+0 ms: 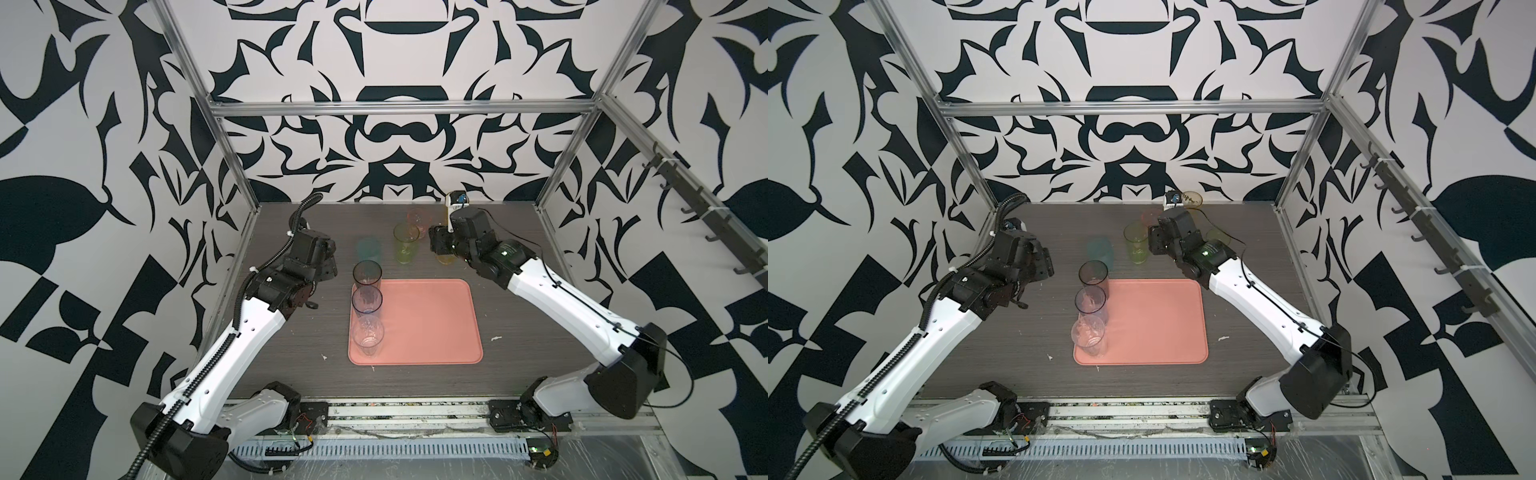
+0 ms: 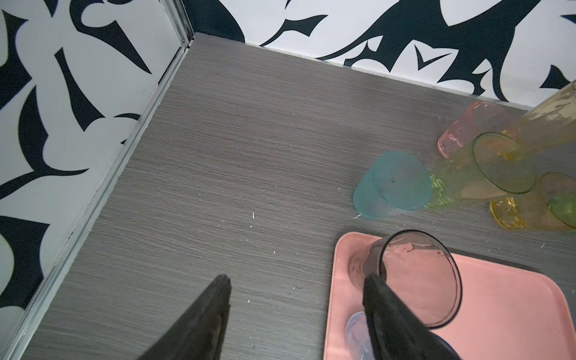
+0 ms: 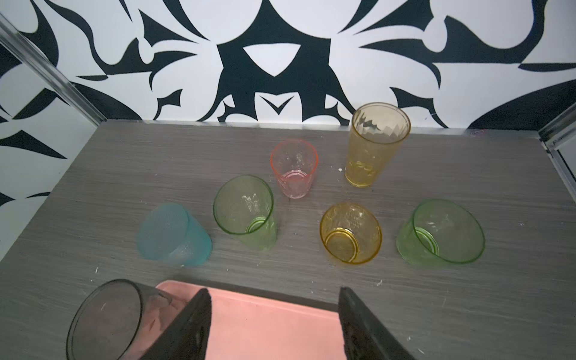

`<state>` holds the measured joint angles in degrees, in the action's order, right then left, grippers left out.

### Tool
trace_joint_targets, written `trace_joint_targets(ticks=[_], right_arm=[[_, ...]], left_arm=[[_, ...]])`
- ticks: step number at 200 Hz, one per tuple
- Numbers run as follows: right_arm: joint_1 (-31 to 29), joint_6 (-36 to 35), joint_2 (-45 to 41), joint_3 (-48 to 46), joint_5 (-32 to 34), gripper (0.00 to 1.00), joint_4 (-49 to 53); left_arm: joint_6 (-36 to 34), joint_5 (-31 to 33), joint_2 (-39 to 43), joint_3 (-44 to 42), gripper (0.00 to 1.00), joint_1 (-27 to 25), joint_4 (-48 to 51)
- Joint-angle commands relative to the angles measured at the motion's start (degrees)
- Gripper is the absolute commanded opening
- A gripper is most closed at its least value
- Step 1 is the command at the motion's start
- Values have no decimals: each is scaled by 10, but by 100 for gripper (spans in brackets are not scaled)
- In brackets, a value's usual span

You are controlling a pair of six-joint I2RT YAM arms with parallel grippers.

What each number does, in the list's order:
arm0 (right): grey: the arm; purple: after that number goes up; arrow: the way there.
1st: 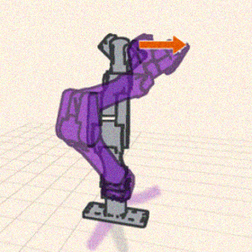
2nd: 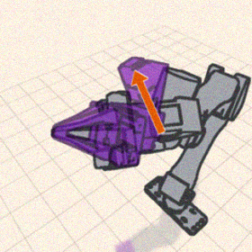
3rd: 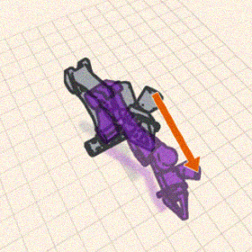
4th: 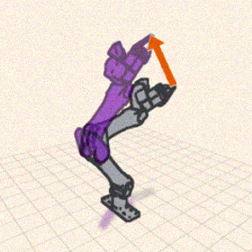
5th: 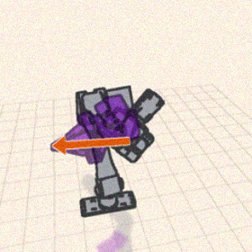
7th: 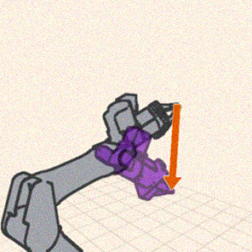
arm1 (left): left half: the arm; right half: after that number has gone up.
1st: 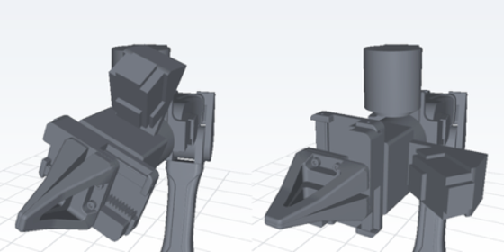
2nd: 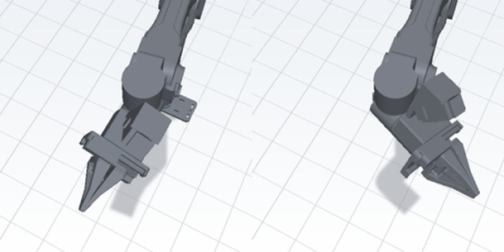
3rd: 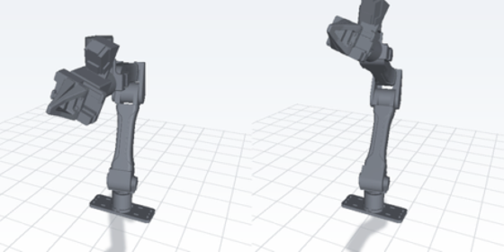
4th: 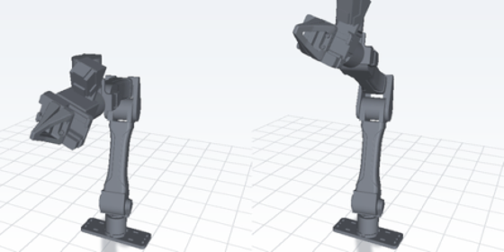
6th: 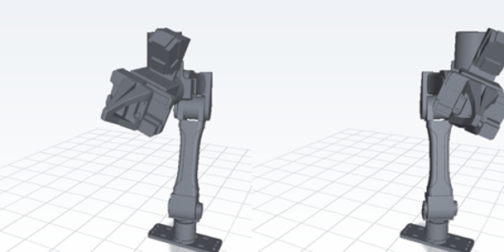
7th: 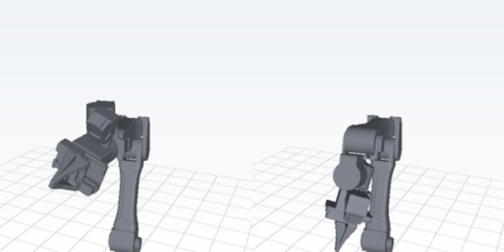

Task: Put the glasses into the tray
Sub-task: 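Raise the left gripper away from the tray while the right gripper rises toward the glasses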

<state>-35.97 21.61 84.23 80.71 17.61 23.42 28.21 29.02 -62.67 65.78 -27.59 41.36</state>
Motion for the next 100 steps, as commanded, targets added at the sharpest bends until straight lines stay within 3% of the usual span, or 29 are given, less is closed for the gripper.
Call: trace_joint_targets(ticks=[1,95,100], right_arm=[[8,-6,24,55,5,68,13],[67,51,201,227,-59,67,116],[68,54,211,237,-60,67,123]], left_arm=[[-9,15,19,-15,73,6,-9],[-38,59,72,-54,84,32,3],[-41,62,75,-58,89,34,1]])
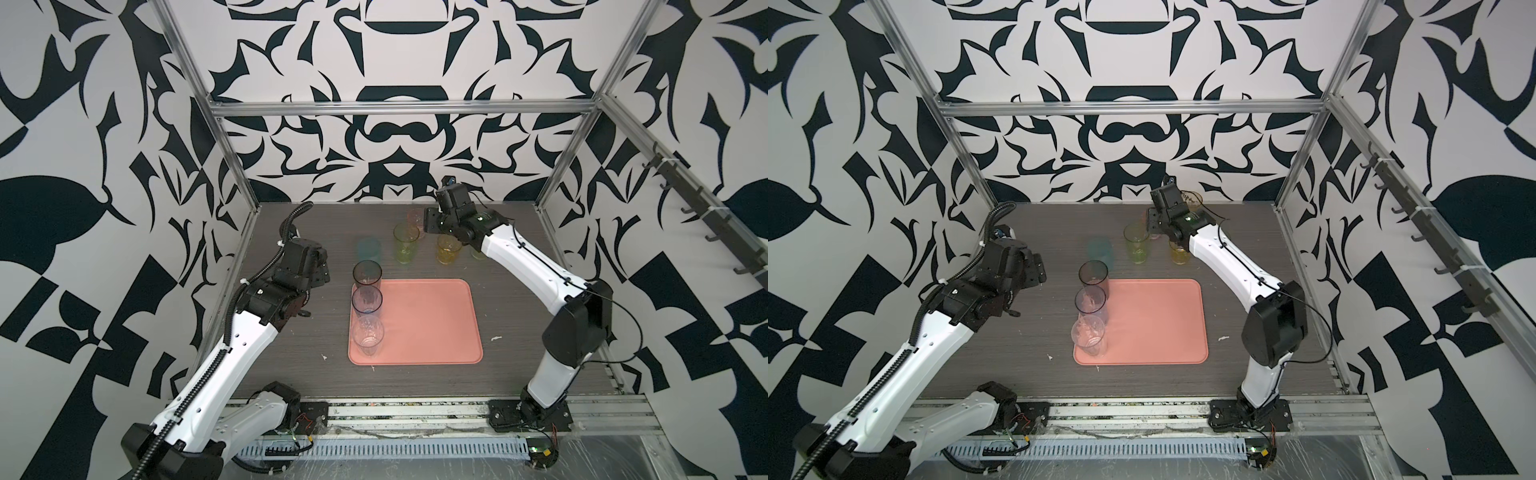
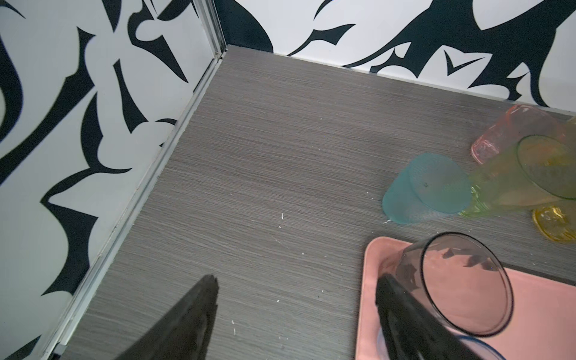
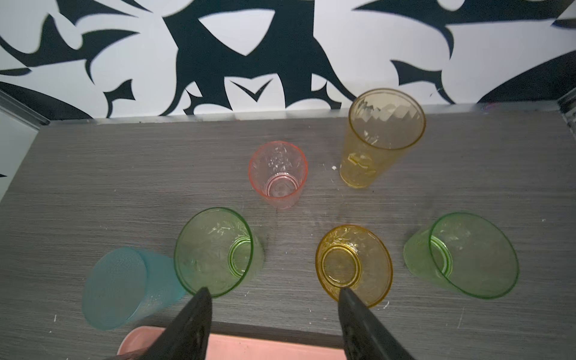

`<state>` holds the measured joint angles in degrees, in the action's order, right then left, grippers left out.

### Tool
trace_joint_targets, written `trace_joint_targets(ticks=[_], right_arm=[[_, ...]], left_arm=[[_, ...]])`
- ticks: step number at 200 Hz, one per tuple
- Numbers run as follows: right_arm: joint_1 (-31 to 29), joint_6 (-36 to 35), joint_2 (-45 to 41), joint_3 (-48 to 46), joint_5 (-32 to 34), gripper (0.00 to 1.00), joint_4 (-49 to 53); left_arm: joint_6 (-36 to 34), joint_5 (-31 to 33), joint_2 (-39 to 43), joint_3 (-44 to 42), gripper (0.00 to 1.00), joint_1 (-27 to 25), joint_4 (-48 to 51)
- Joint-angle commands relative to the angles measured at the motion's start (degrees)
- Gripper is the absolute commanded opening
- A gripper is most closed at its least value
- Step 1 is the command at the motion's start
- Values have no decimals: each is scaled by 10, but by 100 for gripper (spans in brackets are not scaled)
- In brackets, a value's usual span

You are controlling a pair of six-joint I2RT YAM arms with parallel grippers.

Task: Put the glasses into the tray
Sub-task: 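Raise the left gripper away from the tray while the right gripper rises toward the glasses, then lower the right gripper around the green glass rim and close it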

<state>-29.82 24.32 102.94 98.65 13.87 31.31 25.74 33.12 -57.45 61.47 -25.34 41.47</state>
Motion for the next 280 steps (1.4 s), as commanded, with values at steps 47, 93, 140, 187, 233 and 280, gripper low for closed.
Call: trace_joint_targets(ticks=[47,93,140,187,233,280], right_arm=[[10,44,105,143,-59,66,96],[10,56,150,178,-85,63,112],[10,59,172,191,-88,62,120],[10,62,191,200,-89,60,128],[9,68,211,207,-96,52,143],[9,56,227,222,-90,47,154]], left_arm=[[-18,20,40,-26,96,13,1],[-32,5,69,-39,99,14,-16],[-41,-7,85,-49,99,14,-26],[-42,-3,96,-53,99,14,-32],[-39,-7,92,-54,99,14,-28],[-39,-10,97,-54,100,14,-25]])
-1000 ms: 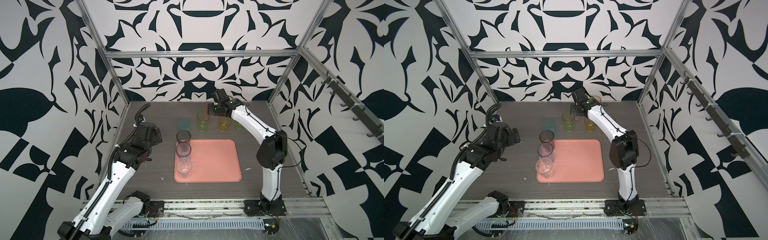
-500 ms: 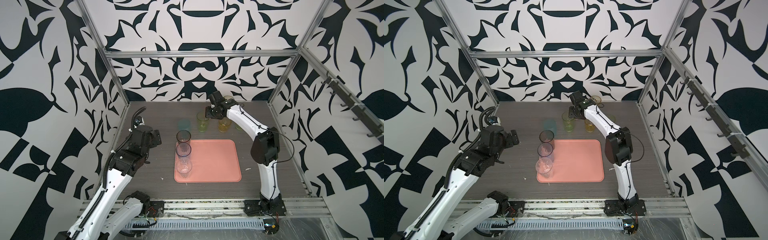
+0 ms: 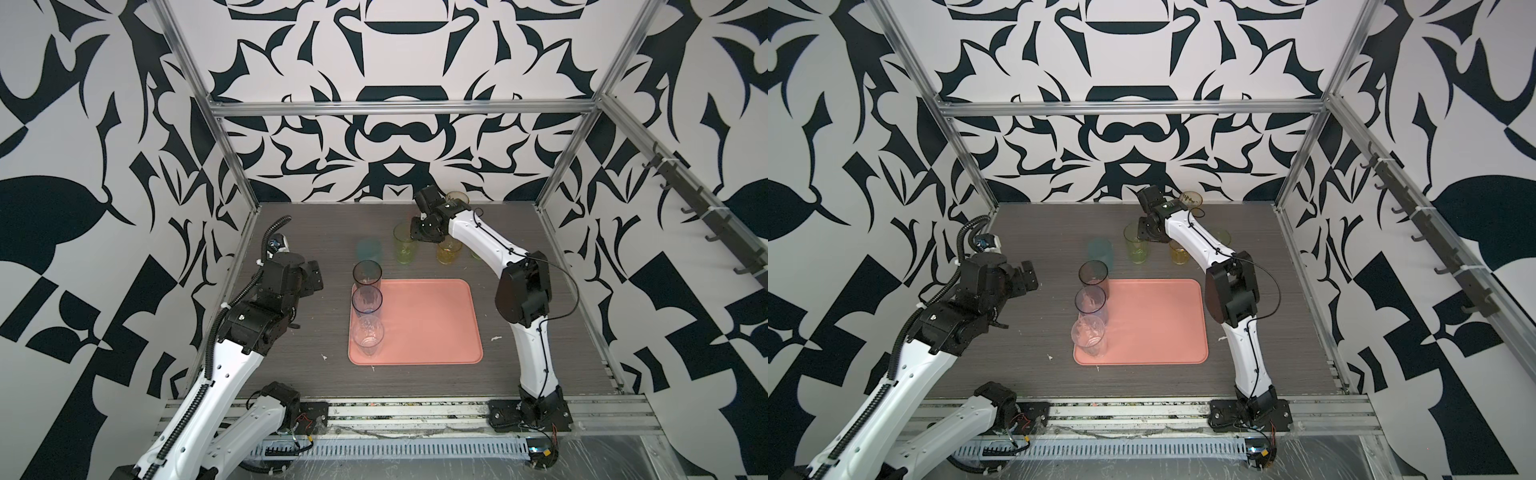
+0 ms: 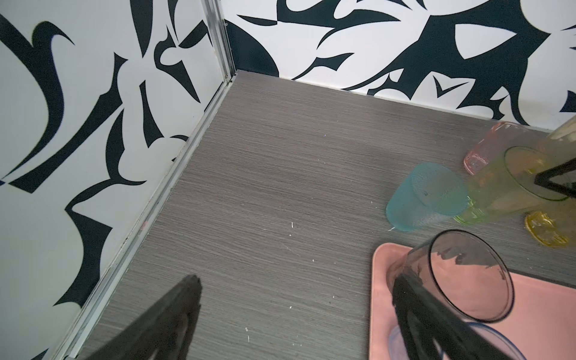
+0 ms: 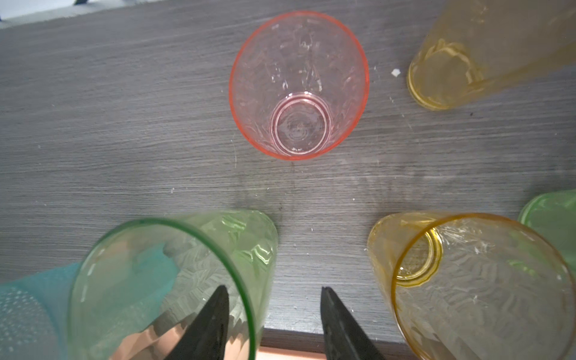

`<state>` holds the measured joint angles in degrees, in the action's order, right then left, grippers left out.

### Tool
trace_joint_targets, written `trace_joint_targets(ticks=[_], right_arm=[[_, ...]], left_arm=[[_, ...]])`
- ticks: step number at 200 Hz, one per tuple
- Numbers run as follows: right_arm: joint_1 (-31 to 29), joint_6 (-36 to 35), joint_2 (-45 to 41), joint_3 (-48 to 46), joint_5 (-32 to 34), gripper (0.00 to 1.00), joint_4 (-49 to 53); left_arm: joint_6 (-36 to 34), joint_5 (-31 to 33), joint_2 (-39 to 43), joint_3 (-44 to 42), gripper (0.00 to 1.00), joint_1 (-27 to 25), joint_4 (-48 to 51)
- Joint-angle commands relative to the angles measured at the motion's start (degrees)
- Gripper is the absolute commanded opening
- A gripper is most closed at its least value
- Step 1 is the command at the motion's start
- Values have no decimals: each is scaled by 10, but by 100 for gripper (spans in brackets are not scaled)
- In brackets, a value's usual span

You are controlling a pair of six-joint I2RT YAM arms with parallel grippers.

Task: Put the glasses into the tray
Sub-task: 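Lower the right gripper around the green glass rim and close it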

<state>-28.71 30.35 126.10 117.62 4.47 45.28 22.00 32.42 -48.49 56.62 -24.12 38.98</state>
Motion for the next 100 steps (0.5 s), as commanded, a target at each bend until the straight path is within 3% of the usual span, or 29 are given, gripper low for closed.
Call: trace_joint_targets(ticks=[1,68,100], right_arm=[[-2,-5,-4,33,4,47,14],[-2,-17,-3,27,10,41,-1],[-3,-16,-2,24,-3,29,-8]], left_arm=[[-1,-3,8,-6,100,2,-1],[-1,-7,4,-5,99,1,-1],[-1,-7,5,-5,99,1,-3]])
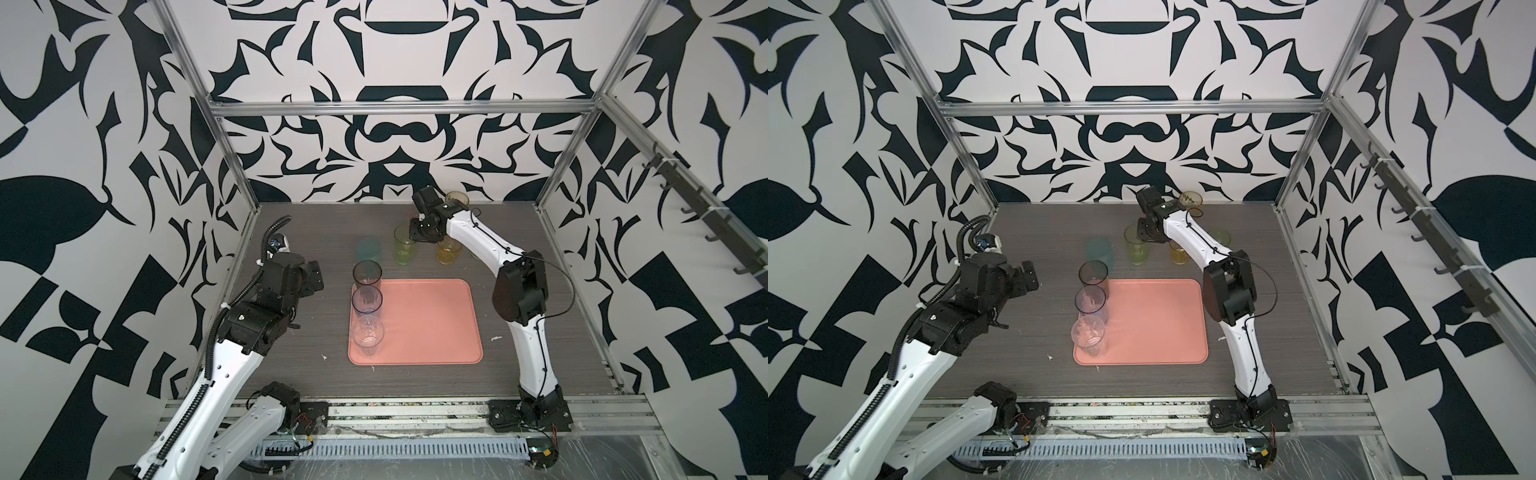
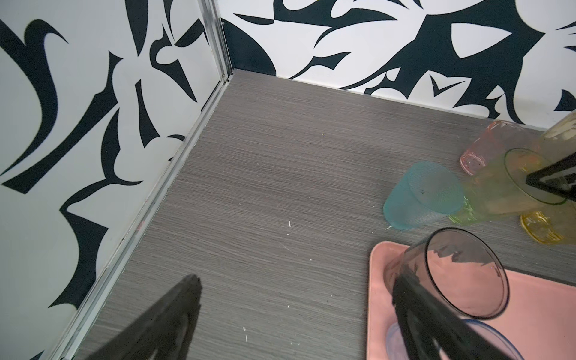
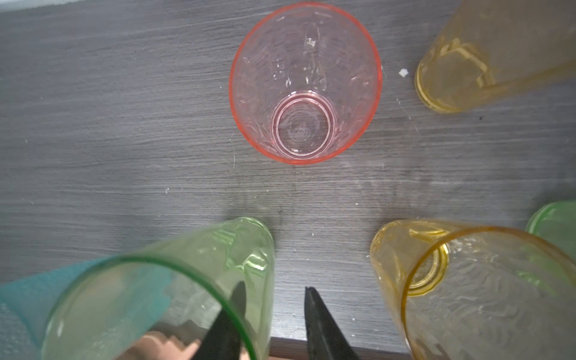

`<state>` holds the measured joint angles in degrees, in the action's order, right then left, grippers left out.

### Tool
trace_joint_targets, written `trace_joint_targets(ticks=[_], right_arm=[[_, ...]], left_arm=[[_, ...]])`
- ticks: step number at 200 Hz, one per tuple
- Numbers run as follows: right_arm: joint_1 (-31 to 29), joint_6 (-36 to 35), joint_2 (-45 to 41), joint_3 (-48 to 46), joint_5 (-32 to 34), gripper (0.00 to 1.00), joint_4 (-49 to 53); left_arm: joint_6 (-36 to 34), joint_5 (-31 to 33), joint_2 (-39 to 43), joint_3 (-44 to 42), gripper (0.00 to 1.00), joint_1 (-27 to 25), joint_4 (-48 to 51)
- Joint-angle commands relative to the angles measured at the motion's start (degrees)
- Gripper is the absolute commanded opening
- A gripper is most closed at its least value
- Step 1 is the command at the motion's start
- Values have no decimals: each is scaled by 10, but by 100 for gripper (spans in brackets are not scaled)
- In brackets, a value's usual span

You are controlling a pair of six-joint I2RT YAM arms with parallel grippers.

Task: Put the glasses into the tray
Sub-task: 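Lower the right gripper around the green glass rim and close it, then lift the green glass with the right gripper and carry it over the tray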

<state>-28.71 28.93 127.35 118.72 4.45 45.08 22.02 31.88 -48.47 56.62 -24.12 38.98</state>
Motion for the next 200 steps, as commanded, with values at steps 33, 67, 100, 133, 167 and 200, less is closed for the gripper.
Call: trace_joint_targets(ticks=[33,67,100,133,167,200], right_arm=[[-5,-1,-15,11,-7,24,-7],[-7,-5,-18,6,-9,19,-6],[-8,-18,-23,11,-31,13,7],[-11,-35,-30,16,-25,6,26],[-19,-50,-43,27,-9,0,49],[-33,-65,-61,49,9,0,85]], left_arm=[[-1,-3,3,-6,100,2,-2],[-1,-4,4,-6,100,2,-3],[-1,-8,1,-5,99,1,-5],[-1,-14,2,-6,99,2,-7],[-1,-18,2,-7,100,1,-8],[0,-22,7,-9,100,1,-11]])
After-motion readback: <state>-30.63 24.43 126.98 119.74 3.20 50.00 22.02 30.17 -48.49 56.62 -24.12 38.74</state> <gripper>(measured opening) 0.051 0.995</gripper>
